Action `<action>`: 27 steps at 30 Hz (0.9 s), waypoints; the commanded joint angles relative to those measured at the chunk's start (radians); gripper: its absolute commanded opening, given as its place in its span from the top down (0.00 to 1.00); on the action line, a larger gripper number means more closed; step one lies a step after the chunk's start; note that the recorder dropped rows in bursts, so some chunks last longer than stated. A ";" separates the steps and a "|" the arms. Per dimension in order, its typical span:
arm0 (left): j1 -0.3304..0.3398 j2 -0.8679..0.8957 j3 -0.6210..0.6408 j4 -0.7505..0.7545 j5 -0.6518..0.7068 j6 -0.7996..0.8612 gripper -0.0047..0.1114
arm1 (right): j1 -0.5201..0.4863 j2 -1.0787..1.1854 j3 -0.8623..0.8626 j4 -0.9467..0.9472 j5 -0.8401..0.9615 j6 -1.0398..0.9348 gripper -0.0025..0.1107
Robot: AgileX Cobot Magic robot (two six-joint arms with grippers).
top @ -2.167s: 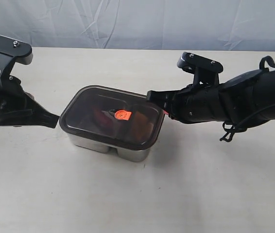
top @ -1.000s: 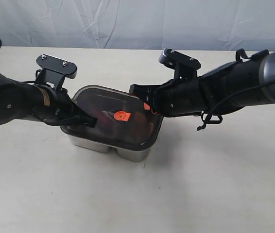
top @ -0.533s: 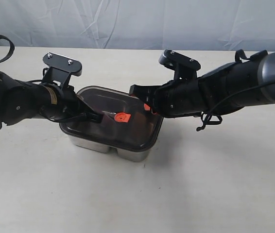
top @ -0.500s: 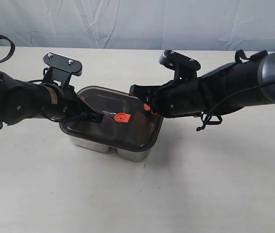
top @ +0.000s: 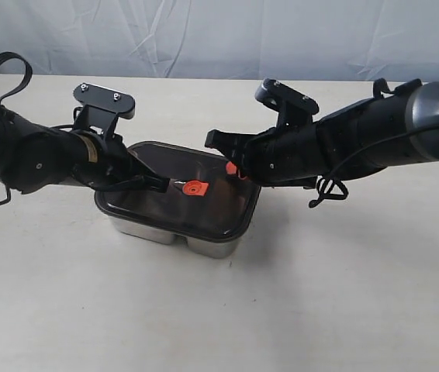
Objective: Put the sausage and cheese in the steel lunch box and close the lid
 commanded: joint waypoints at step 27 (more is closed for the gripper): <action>0.000 -0.275 0.019 -0.004 0.177 -0.001 0.96 | 0.003 -0.308 0.023 -0.182 -0.034 0.022 0.99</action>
